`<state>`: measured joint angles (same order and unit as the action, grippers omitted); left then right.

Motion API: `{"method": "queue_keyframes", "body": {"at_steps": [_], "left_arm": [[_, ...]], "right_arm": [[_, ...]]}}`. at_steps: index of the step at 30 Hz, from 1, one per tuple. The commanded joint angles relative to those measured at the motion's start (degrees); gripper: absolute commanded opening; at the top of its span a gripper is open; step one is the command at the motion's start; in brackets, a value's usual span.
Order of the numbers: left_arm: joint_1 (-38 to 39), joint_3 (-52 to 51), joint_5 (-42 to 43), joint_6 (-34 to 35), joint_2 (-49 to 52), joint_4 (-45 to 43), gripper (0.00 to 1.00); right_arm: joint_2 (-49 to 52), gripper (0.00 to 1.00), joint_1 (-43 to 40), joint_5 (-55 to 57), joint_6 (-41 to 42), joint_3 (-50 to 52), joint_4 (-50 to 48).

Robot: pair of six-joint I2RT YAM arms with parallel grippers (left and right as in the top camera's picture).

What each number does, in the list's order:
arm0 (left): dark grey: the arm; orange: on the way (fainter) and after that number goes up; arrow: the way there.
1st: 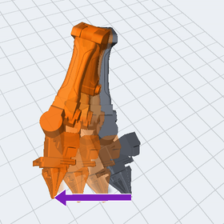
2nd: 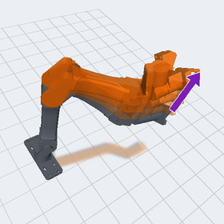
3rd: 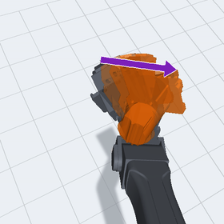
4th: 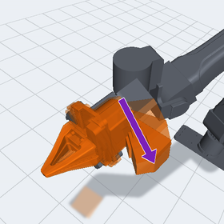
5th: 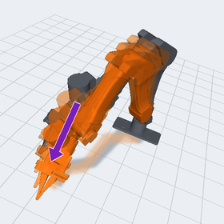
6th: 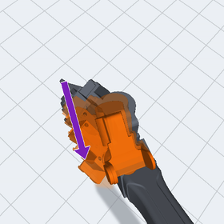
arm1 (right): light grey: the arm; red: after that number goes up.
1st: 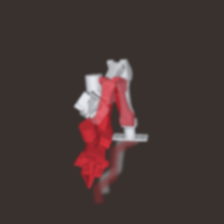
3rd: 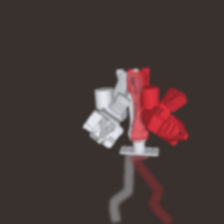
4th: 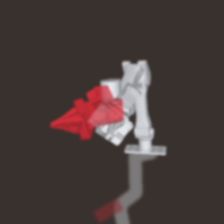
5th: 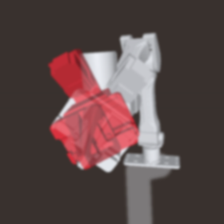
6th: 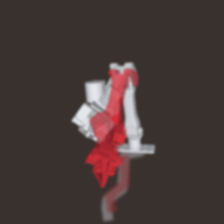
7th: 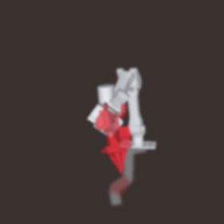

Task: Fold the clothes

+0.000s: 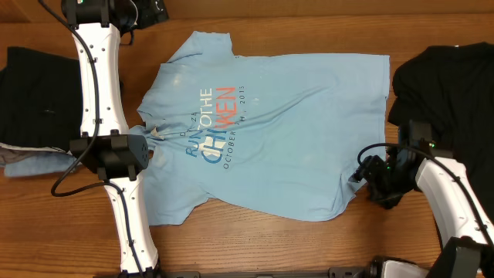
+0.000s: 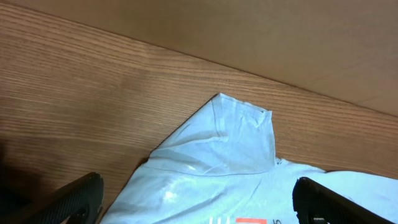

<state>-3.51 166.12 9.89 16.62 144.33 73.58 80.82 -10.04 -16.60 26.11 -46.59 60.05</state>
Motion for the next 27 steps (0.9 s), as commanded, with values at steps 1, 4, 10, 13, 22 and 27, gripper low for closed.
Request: {"method": "queue_keyframes", "body": {"at_steps": [1, 4, 10, 13, 22, 27], "left_arm": [[-0.2, 0.8, 0.6, 1.0, -0.8, -0.1, 1.00], [-0.2, 0.8, 0.6, 1.0, -0.8, -0.1, 1.00], [-0.2, 0.8, 0.6, 1.0, -0.8, -0.1, 1.00], [-0.2, 0.8, 0.6, 1.0, -0.8, -0.1, 1.00], [-0.2, 0.8, 0.6, 1.0, -0.8, -0.1, 1.00], [-0.2, 0.8, 0.6, 1.0, -0.8, -0.1, 1.00]], "right_arm": [[-0.1, 0.63, -0.1, -10.4, 5.0, 5.7, -5.2], [-0.1, 0.61, -0.1, -15.8, 8.6, 9.2, -10.4], [-0.1, 0.55, -0.1, -13.6, 7.1, 9.7, -12.5], [-0.1, 0.53, -0.1, -10.4, 4.6, 8.6, -12.7], [-0.1, 0.53, -0.1, -5.9, 2.0, 5.6, -13.2], [-0.1, 0.53, -0.1, -6.1, 1.9, 5.6, -14.6]]}}
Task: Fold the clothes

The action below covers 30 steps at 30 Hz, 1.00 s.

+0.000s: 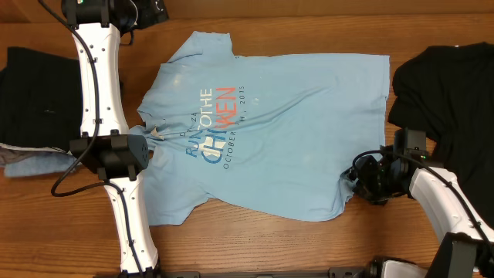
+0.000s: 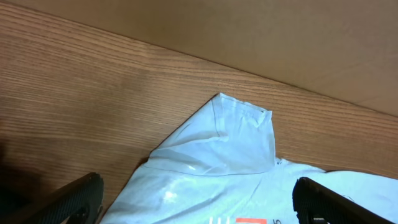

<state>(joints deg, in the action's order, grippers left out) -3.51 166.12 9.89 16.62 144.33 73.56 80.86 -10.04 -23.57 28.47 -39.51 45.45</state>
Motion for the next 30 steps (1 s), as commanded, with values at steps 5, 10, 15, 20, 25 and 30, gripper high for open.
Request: {"method": "queue_keyframes", "body": {"at_steps": [5, 10, 15, 20, 25, 30], "left_arm": [[-0.2, 0.8, 0.6, 1.0, -0.8, -0.1, 1.00], [-0.2, 0.8, 0.6, 1.0, -0.8, -0.1, 1.00], [-0.2, 0.8, 0.6, 1.0, -0.8, -0.1, 1.00], [-0.2, 0.8, 0.6, 1.0, -0.8, -0.1, 1.00], [-0.2, 0.8, 0.6, 1.0, -0.8, -0.1, 1.00], [-0.2, 0.8, 0.6, 1.0, -0.8, -0.1, 1.00]], "right_arm": [[-0.2, 0.54, -0.1, 3.2, 0.1, -1.4, 3.8], [-0.2, 0.54, 0.2, -1.3, -0.6, -1.2, 4.3], [-0.2, 0.54, 0.4, -13.7, -4.9, -1.2, 0.6], [-0.2, 0.53, 0.6, -21.3, -11.0, -1.2, -3.3], [-0.2, 0.53, 0.4, -17.4, -12.6, -1.5, -1.3], [-0.2, 0.50, -0.6, -6.9, -8.3, -1.5, 2.9]]}}
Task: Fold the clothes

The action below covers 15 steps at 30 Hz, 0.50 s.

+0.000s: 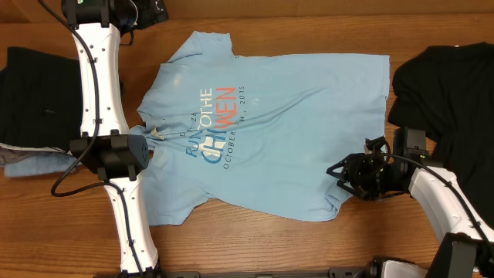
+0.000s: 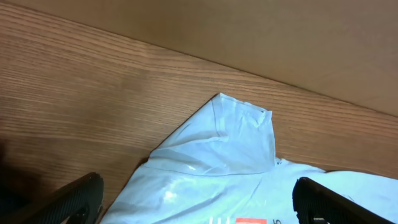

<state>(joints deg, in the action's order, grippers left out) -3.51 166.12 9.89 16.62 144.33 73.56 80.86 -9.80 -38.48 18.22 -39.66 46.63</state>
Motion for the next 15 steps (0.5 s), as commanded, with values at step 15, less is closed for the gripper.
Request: {"method": "queue_keyframes", "body": {"at_steps": [15], "left_arm": [[-0.2, 0.8, 0.6, 1.0, -0.8, -0.1, 1.00]], "right_arm": [[-0.1, 0.24, -0.8, 16.7, 4.5, 1.8, -0.5]]}}
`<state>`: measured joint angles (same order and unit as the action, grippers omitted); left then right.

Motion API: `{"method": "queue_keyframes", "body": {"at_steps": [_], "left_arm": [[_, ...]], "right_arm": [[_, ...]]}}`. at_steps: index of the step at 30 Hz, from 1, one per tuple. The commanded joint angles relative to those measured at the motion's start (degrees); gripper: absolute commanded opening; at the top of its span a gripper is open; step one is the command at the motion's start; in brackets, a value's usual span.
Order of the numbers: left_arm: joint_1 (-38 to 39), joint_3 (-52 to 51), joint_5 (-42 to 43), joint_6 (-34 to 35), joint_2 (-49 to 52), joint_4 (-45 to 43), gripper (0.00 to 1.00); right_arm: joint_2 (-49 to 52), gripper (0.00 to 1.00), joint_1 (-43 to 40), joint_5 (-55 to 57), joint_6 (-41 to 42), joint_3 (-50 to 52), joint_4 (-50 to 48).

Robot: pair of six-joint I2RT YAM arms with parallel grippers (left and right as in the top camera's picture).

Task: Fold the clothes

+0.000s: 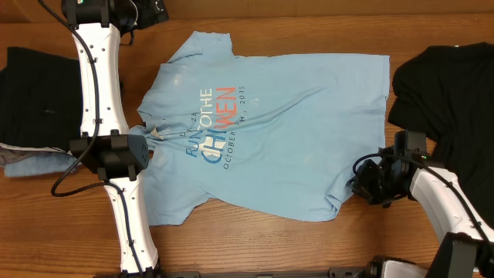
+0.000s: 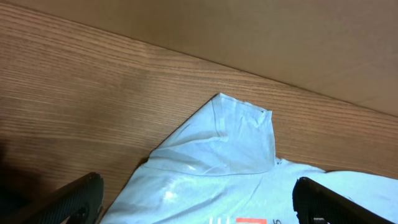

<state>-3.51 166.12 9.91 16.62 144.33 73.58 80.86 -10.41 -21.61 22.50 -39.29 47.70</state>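
Observation:
A light blue T-shirt (image 1: 270, 131) with blue and orange print lies spread flat on the wooden table (image 1: 255, 247), neck to the left. My right gripper (image 1: 356, 181) is at the shirt's hem near its front right corner. Its fingers look drawn together on the hem's edge, and the cloth there is slightly bunched. My left gripper (image 1: 150, 9) hangs at the far left, above the shirt's far sleeve (image 2: 239, 134). In the left wrist view the left gripper (image 2: 196, 190) is open, its fingers (image 2: 74, 196) wide apart with nothing between them.
A heap of black clothes (image 1: 451, 85) lies at the right edge, close behind my right arm. A black folded garment (image 1: 38, 93) sits at the left edge, with a grey-blue piece (image 1: 31, 162) beside it. My left arm (image 1: 100, 93) spans the table's left side.
My right gripper was reaching over the shirt's front right corner with its fingers spread. Now it sits further right at the hem, with its fingers together. The left arm has not moved.
My right gripper began beside the shirt's front right corner, then moved closer to the hem. It was then spread open over the corner, and the corner had shifted inward a little. Now it is drawn together on the hem. The left gripper stayed open above the sleeve throughout.

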Motion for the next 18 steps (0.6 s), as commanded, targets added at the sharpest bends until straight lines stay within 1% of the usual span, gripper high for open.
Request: {"method": "queue_keyframes", "body": {"at_steps": [1, 8, 12, 14, 18], "left_arm": [[-0.2, 0.8, 0.6, 1.0, -0.8, -0.1, 1.00], [-0.2, 0.8, 0.6, 1.0, -0.8, -0.1, 1.00], [-0.2, 0.8, 0.6, 1.0, -0.8, -0.1, 1.00], [-0.2, 0.8, 0.6, 1.0, -0.8, -0.1, 1.00], [-0.2, 0.8, 0.6, 1.0, -0.8, -0.1, 1.00]], "right_arm": [[-0.1, 0.24, -0.2, -0.5, 0.2, 1.6, -2.1], [-0.1, 0.25, -0.2, -0.5, 0.2, 1.7, -2.4], [-0.1, 0.30, -0.2, -1.2, 0.0, 1.7, -2.1], [-0.1, 0.31, -0.2, -1.3, 0.0, 2.1, -2.1], [-0.1, 0.31, -0.2, -5.4, -0.3, 4.7, -5.1]]}}
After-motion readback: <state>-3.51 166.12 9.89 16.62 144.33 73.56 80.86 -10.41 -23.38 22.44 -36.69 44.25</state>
